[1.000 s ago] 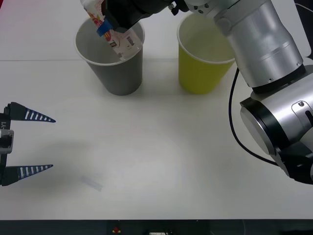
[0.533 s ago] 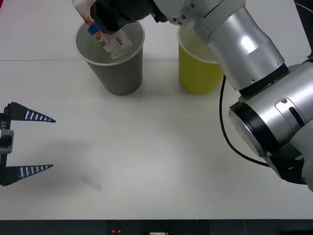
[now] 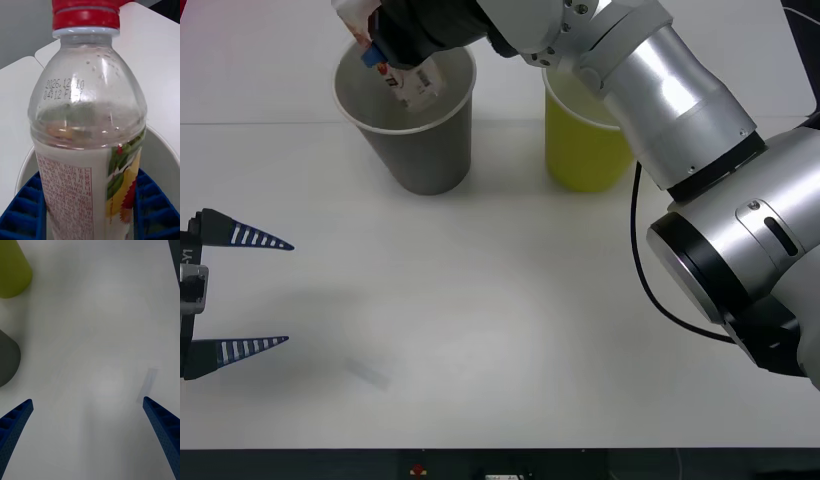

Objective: Put the can into the green bin and the plastic bottle into the gray bin

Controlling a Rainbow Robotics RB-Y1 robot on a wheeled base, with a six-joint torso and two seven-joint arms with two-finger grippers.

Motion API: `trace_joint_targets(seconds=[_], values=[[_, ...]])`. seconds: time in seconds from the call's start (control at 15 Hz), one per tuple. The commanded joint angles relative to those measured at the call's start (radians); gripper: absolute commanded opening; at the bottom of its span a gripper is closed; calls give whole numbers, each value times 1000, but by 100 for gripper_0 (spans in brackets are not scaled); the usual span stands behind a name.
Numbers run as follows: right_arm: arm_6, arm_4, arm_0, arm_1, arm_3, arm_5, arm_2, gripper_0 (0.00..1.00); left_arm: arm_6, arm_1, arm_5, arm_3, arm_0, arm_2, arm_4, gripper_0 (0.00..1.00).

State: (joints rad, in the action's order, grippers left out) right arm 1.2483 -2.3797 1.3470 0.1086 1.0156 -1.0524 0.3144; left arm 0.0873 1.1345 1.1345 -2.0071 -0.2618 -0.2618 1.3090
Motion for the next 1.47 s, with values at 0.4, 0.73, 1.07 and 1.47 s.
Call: trace_joint_targets(seconds=[0.4, 0.73, 1.07, 1.47], values=[[-18, 43, -2, 45, 101, -159, -51, 100, 0, 0, 0, 0, 0, 0, 0, 100], [-21, 169, -84, 148, 347, -360, -118, 100, 0, 0, 0, 0, 0, 0, 0, 100], [-21, 283, -301, 270, 702, -402, -150, 100, 0, 0, 0, 0, 0, 0, 0, 100], [-135, 438, -643, 434, 1071, -403, -264, 100, 0, 0, 0, 0, 0, 0, 0, 100]])
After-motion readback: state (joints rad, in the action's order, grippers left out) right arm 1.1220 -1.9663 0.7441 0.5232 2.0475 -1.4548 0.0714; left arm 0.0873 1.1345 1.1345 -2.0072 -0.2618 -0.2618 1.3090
